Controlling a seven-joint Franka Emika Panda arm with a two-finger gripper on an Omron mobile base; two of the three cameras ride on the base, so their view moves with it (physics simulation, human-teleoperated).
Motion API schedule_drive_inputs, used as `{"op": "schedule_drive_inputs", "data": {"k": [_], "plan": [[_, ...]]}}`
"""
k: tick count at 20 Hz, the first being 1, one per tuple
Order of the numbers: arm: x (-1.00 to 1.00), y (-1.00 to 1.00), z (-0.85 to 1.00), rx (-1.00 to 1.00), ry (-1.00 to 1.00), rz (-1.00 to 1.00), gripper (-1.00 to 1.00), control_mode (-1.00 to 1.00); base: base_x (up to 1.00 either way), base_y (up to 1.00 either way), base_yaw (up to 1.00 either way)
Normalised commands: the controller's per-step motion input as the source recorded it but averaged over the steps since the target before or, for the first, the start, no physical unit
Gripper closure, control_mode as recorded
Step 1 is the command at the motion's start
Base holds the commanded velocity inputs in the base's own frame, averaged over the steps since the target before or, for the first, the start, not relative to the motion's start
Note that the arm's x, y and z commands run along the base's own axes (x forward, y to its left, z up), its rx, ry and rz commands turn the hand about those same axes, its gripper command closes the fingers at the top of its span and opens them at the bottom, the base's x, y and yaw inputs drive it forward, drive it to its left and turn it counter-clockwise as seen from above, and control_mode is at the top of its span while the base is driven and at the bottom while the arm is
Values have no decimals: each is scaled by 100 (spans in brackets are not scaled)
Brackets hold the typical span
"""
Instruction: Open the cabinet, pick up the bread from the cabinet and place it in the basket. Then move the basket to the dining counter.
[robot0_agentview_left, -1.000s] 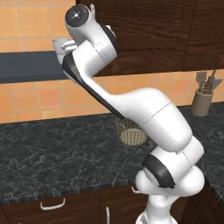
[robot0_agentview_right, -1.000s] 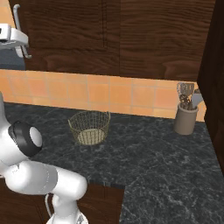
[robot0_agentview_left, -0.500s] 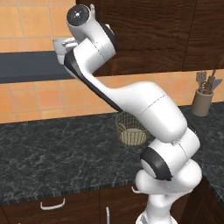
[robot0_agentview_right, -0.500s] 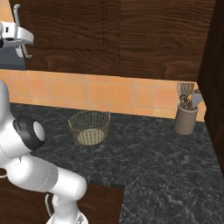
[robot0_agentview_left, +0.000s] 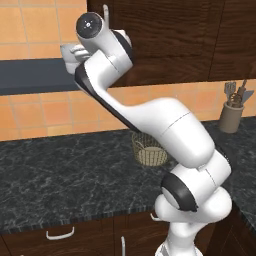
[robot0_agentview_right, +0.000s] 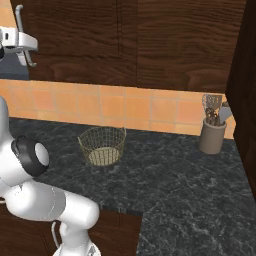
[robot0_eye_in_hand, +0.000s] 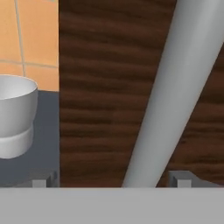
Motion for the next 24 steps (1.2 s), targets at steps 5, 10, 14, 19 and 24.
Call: {"op": "schedule_drive_inputs", "data": {"k": [5,10,14,19,24], "plan": [[12,-7,0,0,-4,4,100,-100,0,0,0],[6,0,0,0,-1,3,100,-100,0,0,0],[1,0,0,0,0,0,100,-100,0,0,0],[-43,-12,-3,3,-2,2,100,-100,0,0,0],[-99,-45,0,16,-8,13,100,-100,0,0,0]]}}
